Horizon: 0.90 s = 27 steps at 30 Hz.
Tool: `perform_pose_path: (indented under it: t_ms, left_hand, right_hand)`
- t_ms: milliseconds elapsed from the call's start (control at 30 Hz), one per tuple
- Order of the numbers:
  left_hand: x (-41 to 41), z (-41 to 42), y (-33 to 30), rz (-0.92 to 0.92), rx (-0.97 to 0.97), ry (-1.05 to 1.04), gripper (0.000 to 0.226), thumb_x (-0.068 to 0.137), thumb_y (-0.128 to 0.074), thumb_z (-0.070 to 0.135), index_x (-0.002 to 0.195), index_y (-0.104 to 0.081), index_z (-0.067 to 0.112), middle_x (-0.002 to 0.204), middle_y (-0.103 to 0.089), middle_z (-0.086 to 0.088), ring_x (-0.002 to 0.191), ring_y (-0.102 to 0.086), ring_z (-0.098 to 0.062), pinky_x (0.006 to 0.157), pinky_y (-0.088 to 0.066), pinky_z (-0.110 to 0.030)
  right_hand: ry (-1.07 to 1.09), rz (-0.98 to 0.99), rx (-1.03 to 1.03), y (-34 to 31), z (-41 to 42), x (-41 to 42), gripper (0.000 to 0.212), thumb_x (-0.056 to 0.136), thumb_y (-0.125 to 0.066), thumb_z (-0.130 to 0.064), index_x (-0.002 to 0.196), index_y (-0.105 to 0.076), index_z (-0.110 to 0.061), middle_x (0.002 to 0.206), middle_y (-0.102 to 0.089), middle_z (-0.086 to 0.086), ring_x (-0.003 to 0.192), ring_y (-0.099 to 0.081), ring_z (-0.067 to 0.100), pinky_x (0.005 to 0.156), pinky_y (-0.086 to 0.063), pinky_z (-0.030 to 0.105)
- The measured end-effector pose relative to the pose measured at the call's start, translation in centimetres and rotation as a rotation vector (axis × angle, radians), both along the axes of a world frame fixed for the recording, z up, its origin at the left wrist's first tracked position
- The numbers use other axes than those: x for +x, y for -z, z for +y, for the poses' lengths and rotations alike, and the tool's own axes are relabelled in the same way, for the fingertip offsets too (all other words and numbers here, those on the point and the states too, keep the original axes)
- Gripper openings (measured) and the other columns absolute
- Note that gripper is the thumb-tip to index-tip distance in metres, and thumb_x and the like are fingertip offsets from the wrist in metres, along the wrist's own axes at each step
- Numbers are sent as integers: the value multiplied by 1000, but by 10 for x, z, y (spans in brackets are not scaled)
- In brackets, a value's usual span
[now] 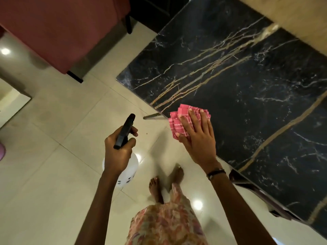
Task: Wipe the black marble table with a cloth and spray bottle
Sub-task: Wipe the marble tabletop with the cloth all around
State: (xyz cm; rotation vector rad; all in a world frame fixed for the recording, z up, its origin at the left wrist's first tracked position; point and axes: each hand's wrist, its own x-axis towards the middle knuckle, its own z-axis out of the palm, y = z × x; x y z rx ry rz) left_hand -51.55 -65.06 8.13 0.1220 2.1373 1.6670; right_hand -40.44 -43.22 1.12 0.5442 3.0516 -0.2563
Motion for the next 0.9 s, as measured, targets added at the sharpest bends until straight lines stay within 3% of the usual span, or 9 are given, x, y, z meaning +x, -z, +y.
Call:
perform_pose_path:
  t_ms: [200, 300, 367, 533, 667, 733, 800, 900]
  left_hand:
    - [-26, 0, -2, -5, 4, -65, 49, 66, -48, 6, 79, -63, 52, 83, -62, -5, 48, -31, -24, 41, -32, -22]
    - [-40, 3, -2, -20, 4, -99, 44, 65, -48, 7, 79, -65, 45, 83, -63, -4, 47, -31, -21, 42, -31, -22]
    - [-53, 6, -4, -19, -9, -117, 51, 65, -48, 7, 78, -63, 53, 83, -62, -3, 47, -31, -20, 41, -32, -21]
    - [-88, 15, -10, -43, -9, -172, 55, 64, -46, 5, 79, -64, 55, 81, -62, 2, 45, -32, -17, 40, -31, -20]
    - [-113, 25, -17, -21, -24, -227, 52, 65, -46, 3, 78, -64, 51, 81, -60, -6, 46, -33, -23, 40, -30, -22]
    - [-122, 31, -21, -2, -44, -246, 53, 65, -46, 3, 77, -63, 51, 79, -57, -23, 44, -34, -24, 39, -31, -22]
    - [-129, 36, -23, 4, -59, -261, 50, 66, -46, 3, 77, -63, 49, 81, -54, -33, 43, -34, -25, 39, -32, -21]
    - [-136, 40, -21, -13, -63, -298, 50, 65, -47, 4, 77, -63, 50, 79, -52, -37, 42, -33, -25, 39, -33, -22]
  right_hand:
    - [-79, -15, 58, 1, -18, -84, 78, 85, -32, -75, 146, -32, -26, 154, -30, 13, 143, -20, 41, 116, -20, 56]
    - [-140, 20, 51, 2, -31, -138, 78, 83, -43, -73, 146, -34, -27, 153, -34, 11, 142, -25, 39, 116, -21, 54]
    - [-168, 66, 19, 3, -39, -173, 76, 83, -48, -69, 145, -36, -27, 152, -36, 10, 141, -27, 39, 115, -19, 55]
    - [-262, 23, 6, 3, -56, -244, 69, 90, -45, -61, 148, -28, -29, 157, -24, 9, 145, -14, 37, 118, -11, 55]
    - [-348, -12, 5, -2, -67, -285, 56, 91, -48, -50, 140, -43, -23, 146, -43, 8, 141, -26, 35, 117, -14, 55]
    - [-385, -9, -1, -3, -67, -296, 48, 90, -48, -47, 131, -51, -21, 134, -54, 7, 136, -34, 33, 116, -17, 54]
    - [-413, 20, -1, -1, -61, -292, 48, 89, -48, -49, 129, -51, -22, 133, -54, 6, 135, -35, 31, 116, -16, 53]
    - [-428, 61, -37, 3, -47, -262, 59, 90, -48, -55, 140, -41, -24, 148, -41, 7, 143, -24, 31, 118, -15, 51]
